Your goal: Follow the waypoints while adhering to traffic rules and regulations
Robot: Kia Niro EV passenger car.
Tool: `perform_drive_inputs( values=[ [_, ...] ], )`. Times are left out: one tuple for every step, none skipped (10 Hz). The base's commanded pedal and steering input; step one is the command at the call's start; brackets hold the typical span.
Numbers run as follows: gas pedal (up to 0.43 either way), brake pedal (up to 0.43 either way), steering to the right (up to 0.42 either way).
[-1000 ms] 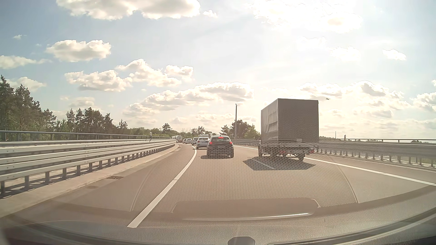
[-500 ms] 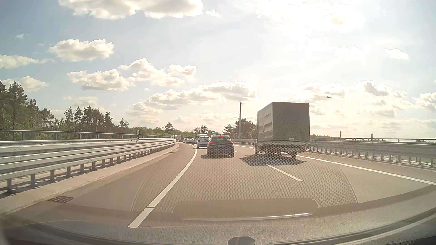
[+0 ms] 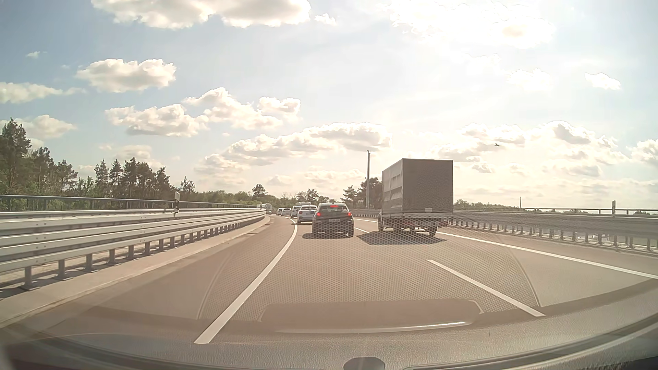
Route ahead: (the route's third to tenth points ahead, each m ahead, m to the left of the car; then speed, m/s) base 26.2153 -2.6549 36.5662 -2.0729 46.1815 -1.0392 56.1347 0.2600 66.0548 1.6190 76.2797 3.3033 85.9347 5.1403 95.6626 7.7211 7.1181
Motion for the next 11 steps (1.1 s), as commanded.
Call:
perform_drive_inputs(
  values=[
    [0.000,0.000,-0.012],
    [0.000,0.000,-0.012],
    [0.008,0.000,-0.012],
    [0.020,0.000,-0.012],
    [0.028,0.000,-0.012],
    [0.028,0.000,-0.012],
    [0.028,0.000,-0.012],
    [0.047,0.000,-0.011],
    [0.059,0.000,-0.012],
    [0.059,0.000,-0.012],
    [0.067,0.000,-0.011]
  ],
)
